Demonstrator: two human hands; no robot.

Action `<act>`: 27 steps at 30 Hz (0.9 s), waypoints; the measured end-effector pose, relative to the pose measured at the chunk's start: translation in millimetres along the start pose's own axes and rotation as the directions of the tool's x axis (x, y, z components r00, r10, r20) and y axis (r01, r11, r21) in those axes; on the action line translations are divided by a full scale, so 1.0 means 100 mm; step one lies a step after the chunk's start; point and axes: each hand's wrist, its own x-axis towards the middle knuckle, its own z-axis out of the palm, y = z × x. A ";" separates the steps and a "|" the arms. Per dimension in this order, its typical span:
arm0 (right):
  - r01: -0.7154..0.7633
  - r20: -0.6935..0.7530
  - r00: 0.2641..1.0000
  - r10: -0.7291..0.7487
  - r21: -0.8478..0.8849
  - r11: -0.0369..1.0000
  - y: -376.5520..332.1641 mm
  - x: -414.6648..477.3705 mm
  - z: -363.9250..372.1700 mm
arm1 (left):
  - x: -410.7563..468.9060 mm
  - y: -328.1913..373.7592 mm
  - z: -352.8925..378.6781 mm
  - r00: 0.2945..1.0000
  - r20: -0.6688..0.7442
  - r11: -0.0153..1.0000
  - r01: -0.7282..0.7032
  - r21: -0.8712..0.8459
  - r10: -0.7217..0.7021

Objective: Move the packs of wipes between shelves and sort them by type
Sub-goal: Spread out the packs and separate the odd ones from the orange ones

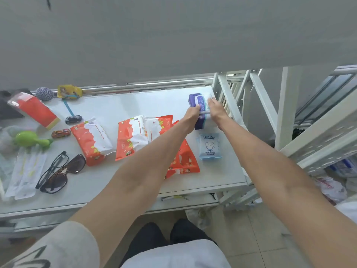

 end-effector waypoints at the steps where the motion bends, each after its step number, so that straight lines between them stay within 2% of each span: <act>1: 0.004 -0.033 0.999 -0.005 -0.016 1.000 0.04 0.03 0.02 | 0.01 -0.01 0.01 1.000 0.005 1.000 -0.011 0.027 0.011; 7: 0.009 -0.173 0.984 -0.039 -0.171 0.985 -0.08 -0.27 0.01 | -0.19 -0.03 0.06 0.993 -0.031 0.967 -0.104 0.234 0.115; 10: 0.090 -0.319 0.930 -0.183 -0.283 0.955 -0.27 -0.55 -0.01 | -0.54 -0.01 -0.08 0.976 -0.094 0.922 -0.150 0.357 0.196; 11: 0.150 -0.327 0.912 -0.249 -0.301 0.942 -0.30 -0.72 0.02 | -0.71 -0.03 -0.18 0.962 -0.112 0.902 -0.189 0.389 0.250; 13: 0.244 -0.255 0.909 -0.330 -0.316 0.917 -0.32 -1.10 0.15 | -1.03 -0.16 -0.52 0.907 -0.166 0.848 -0.279 0.451 0.386; 14: 0.245 -0.198 0.931 -0.308 -0.288 0.926 -0.29 -1.27 0.25 | -1.20 -0.25 -0.74 0.860 -0.228 0.809 -0.296 0.508 0.458; 15: 0.225 -0.133 0.955 -0.266 -0.260 0.939 -0.25 -1.41 0.36 | -1.30 -0.36 -0.99 0.800 -0.314 0.770 -0.263 0.581 0.511; 16: 0.186 -0.066 0.976 -0.207 -0.245 0.952 -0.23 -1.53 0.49 | -1.37 -0.45 -1.25 0.736 -0.402 0.724 -0.171 0.668 0.545; 17: 0.132 0.003 0.991 -0.135 -0.254 0.958 -0.21 -1.62 0.62 | -1.36 -0.54 -1.52 0.700 -0.486 0.694 -0.018 0.720 0.523; 18: 0.083 0.060 0.996 -0.068 -0.290 0.953 -0.17 -1.71 0.75 | -1.40 -0.58 -1.75 0.690 -0.580 0.691 0.159 0.706 0.434; 19: 0.052 0.091 0.996 -0.022 -0.342 0.938 -0.15 -1.78 0.88 | -1.31 -0.68 -1.98 0.702 -0.652 0.714 0.297 0.634 0.287; 20: 0.030 0.083 0.997 0.004 -0.399 0.916 -0.12 -1.83 1.01 | -1.28 -0.72 -2.15 0.739 -0.662 0.762 0.356 0.541 0.125; 22: -0.009 0.028 0.999 0.025 -0.471 0.882 -0.11 -1.91 1.21 | -1.20 -0.79 -2.33 0.841 -0.527 0.935 0.274 0.224 -0.120; 23: -0.028 0.018 0.999 0.042 -0.477 0.879 -0.12 -1.92 1.28 | -1.19 -0.83 -2.37 0.876 -0.450 0.976 0.215 0.039 -0.175; 24: -0.051 0.030 0.997 0.073 -0.468 0.882 -0.15 -1.92 1.32 | -1.20 -0.84 -2.37 0.891 -0.413 0.982 0.177 -0.068 -0.189; 27: -0.113 0.066 0.987 0.148 -0.378 0.919 -0.26 -1.95 1.31 | -1.21 -0.92 -2.41 0.912 -0.396 0.992 0.075 -0.104 -0.111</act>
